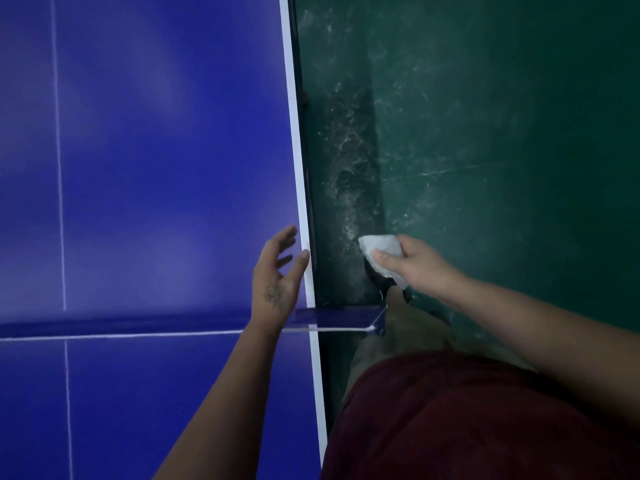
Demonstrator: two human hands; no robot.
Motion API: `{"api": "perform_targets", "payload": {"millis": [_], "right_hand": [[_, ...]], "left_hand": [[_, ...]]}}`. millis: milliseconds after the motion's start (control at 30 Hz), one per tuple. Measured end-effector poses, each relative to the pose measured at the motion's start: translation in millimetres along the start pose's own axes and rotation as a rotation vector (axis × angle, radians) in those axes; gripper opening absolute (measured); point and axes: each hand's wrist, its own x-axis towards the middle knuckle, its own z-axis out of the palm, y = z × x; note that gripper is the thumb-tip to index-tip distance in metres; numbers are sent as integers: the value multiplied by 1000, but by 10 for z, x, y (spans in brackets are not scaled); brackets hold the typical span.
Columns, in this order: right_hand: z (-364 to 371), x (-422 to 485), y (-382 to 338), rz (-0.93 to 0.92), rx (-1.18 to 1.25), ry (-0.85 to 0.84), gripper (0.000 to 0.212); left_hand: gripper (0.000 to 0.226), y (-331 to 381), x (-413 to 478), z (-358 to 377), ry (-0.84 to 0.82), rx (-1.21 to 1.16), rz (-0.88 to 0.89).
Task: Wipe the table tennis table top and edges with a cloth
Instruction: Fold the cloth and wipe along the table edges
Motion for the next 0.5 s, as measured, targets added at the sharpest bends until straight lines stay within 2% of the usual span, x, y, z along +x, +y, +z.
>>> {"api": "perform_targets", "payload": {"millis": [100, 233, 300, 400, 500], "right_hand": [[136, 239, -111, 42, -134, -85, 34], [372, 470, -158, 72, -262, -189, 49], [502, 555, -100, 106, -338, -219, 43], [682, 638, -104, 180, -319, -247, 52], [840, 816, -63, 294, -240, -275, 59]], "left_hand": [[45, -249, 412, -65, -70, 145, 50], [44, -485, 842, -85, -150, 313, 154], [45, -598, 997, -99, -148, 365, 225], [52, -793, 1166, -128, -120, 455, 314], [64, -1014, 1315, -120, -108, 586, 327]]}}
